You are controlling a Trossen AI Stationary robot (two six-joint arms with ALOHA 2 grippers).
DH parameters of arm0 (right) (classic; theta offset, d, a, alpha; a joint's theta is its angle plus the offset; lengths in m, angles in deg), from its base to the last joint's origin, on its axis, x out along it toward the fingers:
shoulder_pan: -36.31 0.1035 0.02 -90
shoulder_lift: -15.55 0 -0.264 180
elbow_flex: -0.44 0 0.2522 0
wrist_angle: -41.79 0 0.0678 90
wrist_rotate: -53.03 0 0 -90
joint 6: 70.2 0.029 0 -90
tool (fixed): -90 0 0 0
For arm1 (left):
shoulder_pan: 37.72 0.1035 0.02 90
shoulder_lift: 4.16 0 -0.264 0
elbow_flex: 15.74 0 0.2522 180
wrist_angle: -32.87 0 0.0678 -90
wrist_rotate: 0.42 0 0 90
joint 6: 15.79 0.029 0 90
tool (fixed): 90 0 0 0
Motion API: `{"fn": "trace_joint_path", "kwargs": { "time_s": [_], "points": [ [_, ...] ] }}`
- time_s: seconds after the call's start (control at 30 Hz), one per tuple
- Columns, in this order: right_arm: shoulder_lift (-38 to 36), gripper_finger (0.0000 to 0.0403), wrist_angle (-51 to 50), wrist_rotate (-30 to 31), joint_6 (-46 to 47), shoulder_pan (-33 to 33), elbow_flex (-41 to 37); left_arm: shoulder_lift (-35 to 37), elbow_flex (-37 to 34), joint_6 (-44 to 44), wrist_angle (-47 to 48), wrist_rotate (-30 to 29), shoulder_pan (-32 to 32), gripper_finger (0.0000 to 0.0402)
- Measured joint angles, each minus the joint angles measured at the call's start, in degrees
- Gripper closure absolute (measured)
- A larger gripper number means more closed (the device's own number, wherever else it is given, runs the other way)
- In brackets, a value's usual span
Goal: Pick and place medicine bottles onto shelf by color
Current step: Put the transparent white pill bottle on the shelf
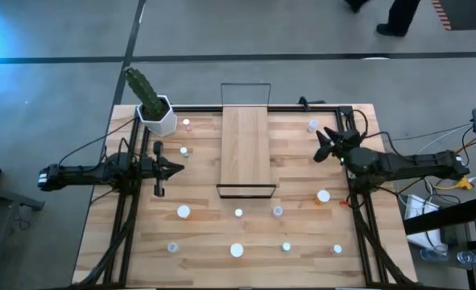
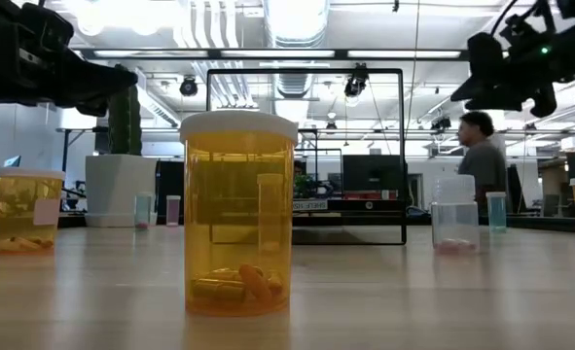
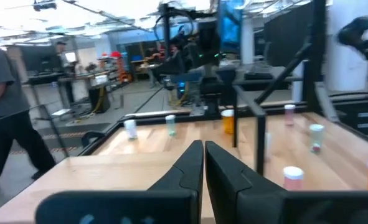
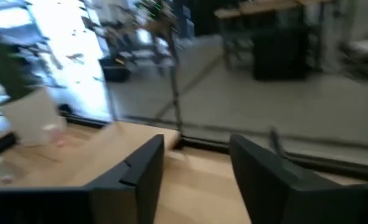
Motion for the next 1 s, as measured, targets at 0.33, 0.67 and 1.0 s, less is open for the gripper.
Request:
{"fn": "trace_joint_path", "kwargs": {
  "time_s": [0.33, 0.67, 1.0],
  "points": [
    [14.71, 0.015, -19.29, -8.25, 19.53, -10.22, 12.84, -0.03, 0.0, 0.04, 0.14, -4.11, 0.01, 0.0402],
    [24.58, 0.0153, -14.18, -15.09, 19.46, -16.02, 13.25, -0.17, 0.0, 2.0, 0.73, -4.16, 0.01, 0.0402],
    [29.16, 0.0117, -9.53, -19.97, 18.65, -22.65, 13.25, -0.28, -0.01, 2.02, 0.5, -4.23, 0.01, 0.0402]
  ]
}}
